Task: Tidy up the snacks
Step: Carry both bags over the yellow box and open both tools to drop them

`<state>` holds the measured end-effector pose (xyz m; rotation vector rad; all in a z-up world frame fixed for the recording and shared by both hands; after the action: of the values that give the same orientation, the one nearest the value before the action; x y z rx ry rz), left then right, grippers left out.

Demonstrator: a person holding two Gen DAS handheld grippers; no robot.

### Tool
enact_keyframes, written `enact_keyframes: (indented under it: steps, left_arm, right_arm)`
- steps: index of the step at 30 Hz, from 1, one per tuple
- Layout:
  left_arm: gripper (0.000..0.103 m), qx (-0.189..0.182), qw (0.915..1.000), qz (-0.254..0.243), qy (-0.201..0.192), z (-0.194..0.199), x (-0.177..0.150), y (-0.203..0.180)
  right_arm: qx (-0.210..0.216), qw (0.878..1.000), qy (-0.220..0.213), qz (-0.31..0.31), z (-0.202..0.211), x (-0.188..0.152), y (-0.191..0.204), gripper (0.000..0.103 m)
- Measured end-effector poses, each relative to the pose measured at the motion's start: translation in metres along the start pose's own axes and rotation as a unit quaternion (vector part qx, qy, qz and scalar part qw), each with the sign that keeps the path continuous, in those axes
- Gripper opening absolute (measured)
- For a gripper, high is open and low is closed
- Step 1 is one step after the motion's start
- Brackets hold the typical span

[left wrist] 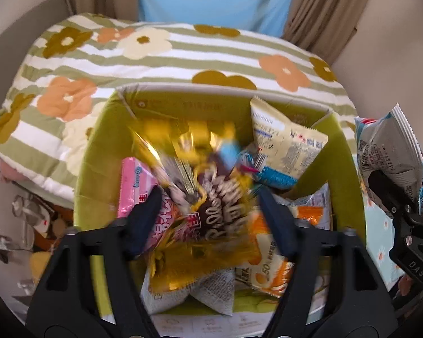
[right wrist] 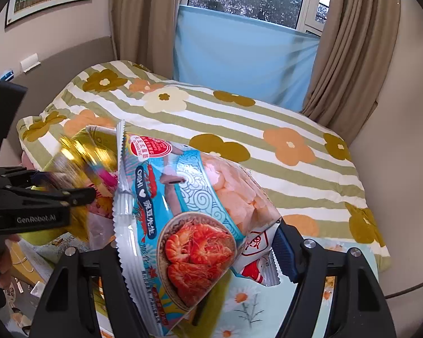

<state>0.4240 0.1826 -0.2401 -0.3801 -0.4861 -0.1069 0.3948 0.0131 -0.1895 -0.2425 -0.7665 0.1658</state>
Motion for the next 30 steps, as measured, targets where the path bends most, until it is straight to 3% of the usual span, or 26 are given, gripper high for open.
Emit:
enact_keyframes:
  steps: [1, 2, 8, 20, 22, 24, 25, 27, 30]
  left_arm:
    - [0.101, -0.005, 1.0, 0.001, 0.001, -0.001, -0.001, 0.002]
    - [0.103, -0.007, 1.0, 0.001, -0.001, -0.001, -0.002, 0.005]
    - [0.103, -0.012, 0.9995, 0.007, 0.03, -0.003, -0.021, 0.018]
    - [0.103, 0.022, 0.9996, 0.017, 0.009, 0.028, -0.046, 0.034]
    - [0.103, 0.025, 0.9995, 0.018, 0.005, 0.032, -0.047, 0.035]
    - [0.103, 0.029, 0.9994, 0.019, 0.0, 0.037, -0.049, 0.035]
    - [0.103, 0.031, 0.9993, 0.02, -0.002, 0.041, -0.05, 0.034]
    - [0.103, 0.032, 0.9993, 0.02, -0.007, 0.046, -0.053, 0.033]
    - [0.103, 0.031, 0.9992, 0.024, -0.008, 0.051, -0.057, 0.031]
  right_arm:
    - [-0.002, 1.0, 0.004, -0.001, -0.001, -0.001, 0.004, 0.069]
    - [-0.003, 1.0, 0.006, -0.002, -0.001, -0.001, 0.006, 0.069]
    - [-0.005, 1.0, 0.022, -0.001, -0.003, -0.007, 0.017, 0.069]
    - [0.05, 0.998, 0.028, 0.008, -0.009, 0.005, 0.049, 0.071]
    - [0.071, 0.997, 0.031, 0.008, -0.01, 0.009, 0.059, 0.075]
    - [0.096, 0.995, 0.02, 0.005, -0.007, 0.011, 0.068, 0.096]
    - [0.107, 0.994, 0.01, 0.001, -0.003, 0.013, 0.07, 0.1]
    - [0.122, 0.992, -0.006, -0.011, 0.004, 0.014, 0.071, 0.102]
    - [0.095, 0.995, 0.001, -0.01, 0.005, 0.005, 0.064, 0.102]
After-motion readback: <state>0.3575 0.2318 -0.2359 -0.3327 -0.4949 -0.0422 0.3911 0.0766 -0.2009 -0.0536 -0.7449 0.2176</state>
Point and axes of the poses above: each gripper's, at about its wrist camera, not at the fingertips, and z roughly against the way its jaws point, y to its left, x to its top, the point moved 8 cm from there along -z, roughly the way its jaws point, and after that the axes turned 11 degrees about -x, right-handed, at the moved point
